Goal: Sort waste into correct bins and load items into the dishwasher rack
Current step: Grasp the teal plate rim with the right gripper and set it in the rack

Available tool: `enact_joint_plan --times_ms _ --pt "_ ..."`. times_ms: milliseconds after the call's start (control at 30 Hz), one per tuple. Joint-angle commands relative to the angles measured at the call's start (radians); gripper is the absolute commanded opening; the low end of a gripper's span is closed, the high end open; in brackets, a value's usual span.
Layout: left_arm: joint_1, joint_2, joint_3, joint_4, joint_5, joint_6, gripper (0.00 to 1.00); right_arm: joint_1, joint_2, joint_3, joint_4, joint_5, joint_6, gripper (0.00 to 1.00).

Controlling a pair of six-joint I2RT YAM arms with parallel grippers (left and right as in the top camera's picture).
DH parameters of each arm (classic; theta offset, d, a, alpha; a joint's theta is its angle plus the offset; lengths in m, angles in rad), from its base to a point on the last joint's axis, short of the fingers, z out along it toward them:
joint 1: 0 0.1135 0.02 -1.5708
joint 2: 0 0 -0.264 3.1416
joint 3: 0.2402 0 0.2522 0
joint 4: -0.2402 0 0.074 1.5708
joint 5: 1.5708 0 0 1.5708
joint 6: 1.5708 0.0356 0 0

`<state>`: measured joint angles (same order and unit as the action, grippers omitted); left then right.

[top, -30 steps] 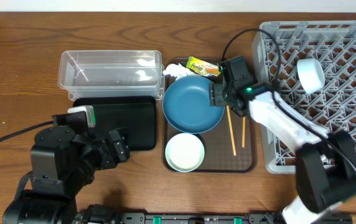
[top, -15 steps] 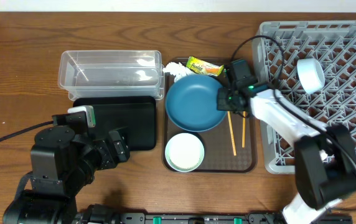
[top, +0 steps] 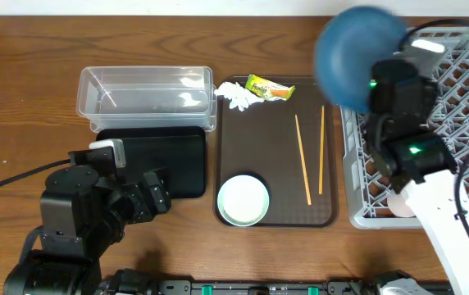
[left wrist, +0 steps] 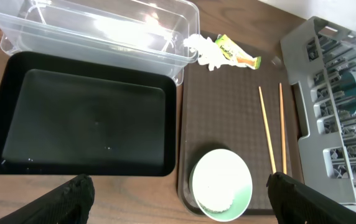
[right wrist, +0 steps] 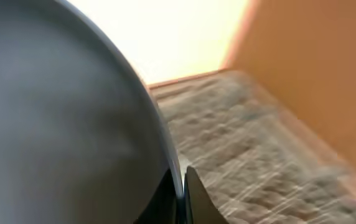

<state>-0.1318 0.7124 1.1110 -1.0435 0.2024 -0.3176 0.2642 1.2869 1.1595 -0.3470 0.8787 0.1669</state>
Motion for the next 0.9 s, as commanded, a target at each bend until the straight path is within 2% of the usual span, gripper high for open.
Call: enact_joint_plan --times_ms 0,133,433,500,700,867 --pt "0.002 0.0 0.008 0.0 -0.013 0.002 0.91 -0.096 0.023 0.003 0.063 0.358 -0.217 0.01" --pt "0.002 0.0 0.008 0.0 -0.013 0.002 0.91 -0.238 0.071 0.003 0.132 0.446 -0.276 0.01" --pt "0.002 0.0 0.008 0.0 -0.013 0.002 0.91 -0.459 0.212 0.003 0.261 0.418 -0.421 0.01" --pt "0.002 0.0 0.008 0.0 -0.013 0.002 0.91 -0.476 0.245 0.003 0.285 0.386 -0.475 0.01" --pt "0.002 0.0 0.008 0.0 -0.013 0.002 0.91 -0.459 0.32 0.003 0.325 0.316 -0.518 0.01" --pt "0.002 0.0 0.008 0.0 -0.013 0.002 0.91 -0.42 0.401 0.003 0.436 0.255 -0.709 0.02"
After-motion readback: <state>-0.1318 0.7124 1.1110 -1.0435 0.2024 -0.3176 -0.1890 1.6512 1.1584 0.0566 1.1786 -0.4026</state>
